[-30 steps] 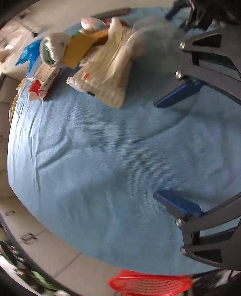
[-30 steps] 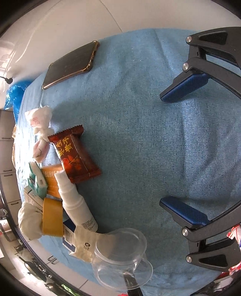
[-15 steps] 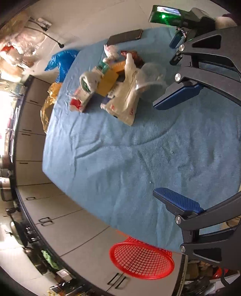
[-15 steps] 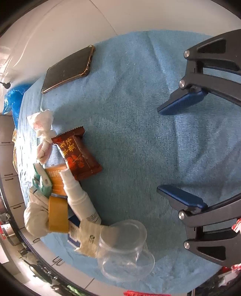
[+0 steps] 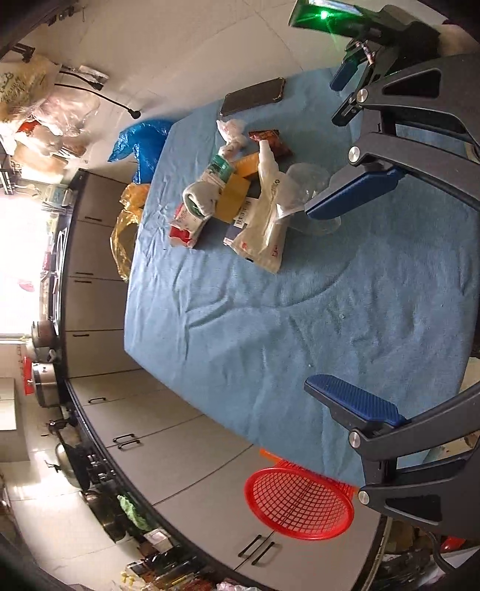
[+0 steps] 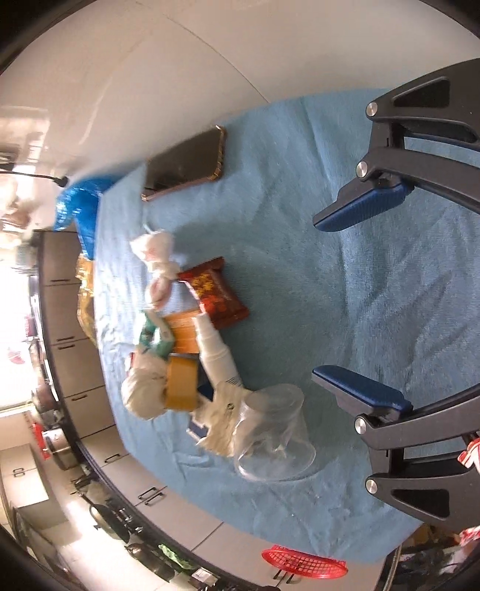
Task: Collect trash
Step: 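Close the left tool on the clear plastic cup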
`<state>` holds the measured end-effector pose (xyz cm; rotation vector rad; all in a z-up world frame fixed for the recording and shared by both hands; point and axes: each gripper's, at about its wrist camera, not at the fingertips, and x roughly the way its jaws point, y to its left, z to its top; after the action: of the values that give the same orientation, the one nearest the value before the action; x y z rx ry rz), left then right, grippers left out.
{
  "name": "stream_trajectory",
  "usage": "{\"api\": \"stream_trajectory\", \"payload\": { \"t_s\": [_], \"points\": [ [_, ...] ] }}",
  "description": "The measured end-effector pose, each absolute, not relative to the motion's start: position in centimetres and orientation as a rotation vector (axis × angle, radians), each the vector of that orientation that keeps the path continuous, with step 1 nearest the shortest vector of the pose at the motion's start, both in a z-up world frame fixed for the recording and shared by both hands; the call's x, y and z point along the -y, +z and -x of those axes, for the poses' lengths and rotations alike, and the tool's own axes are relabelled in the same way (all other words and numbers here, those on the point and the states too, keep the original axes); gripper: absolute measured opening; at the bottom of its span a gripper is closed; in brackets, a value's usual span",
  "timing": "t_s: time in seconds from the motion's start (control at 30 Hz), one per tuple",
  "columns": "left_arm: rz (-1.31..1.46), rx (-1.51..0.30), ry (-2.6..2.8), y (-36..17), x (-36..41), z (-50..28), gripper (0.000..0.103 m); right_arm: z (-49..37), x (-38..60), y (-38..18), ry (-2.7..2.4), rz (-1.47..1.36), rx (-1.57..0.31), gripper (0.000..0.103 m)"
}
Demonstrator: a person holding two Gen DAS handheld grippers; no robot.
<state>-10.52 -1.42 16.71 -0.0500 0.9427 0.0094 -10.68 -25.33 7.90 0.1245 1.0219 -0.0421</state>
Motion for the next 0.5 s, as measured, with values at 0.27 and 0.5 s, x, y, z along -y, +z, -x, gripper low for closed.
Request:
{"api": "stream_trajectory", "payload": {
  "t_s": [0.27,0.5],
  "points": [
    [0.043,-0.929,0.018,17.1,1.5,10.6,0.085,10.3,24.4,8.9,0.000,-0.072,-1.005,0.075],
    [0.040,-0.936,0.008,16.9,1.6,10.6,0.085,9.7,24.3,8.2,-0.004,-0.065,-1.022,0.075]
  ]
}}
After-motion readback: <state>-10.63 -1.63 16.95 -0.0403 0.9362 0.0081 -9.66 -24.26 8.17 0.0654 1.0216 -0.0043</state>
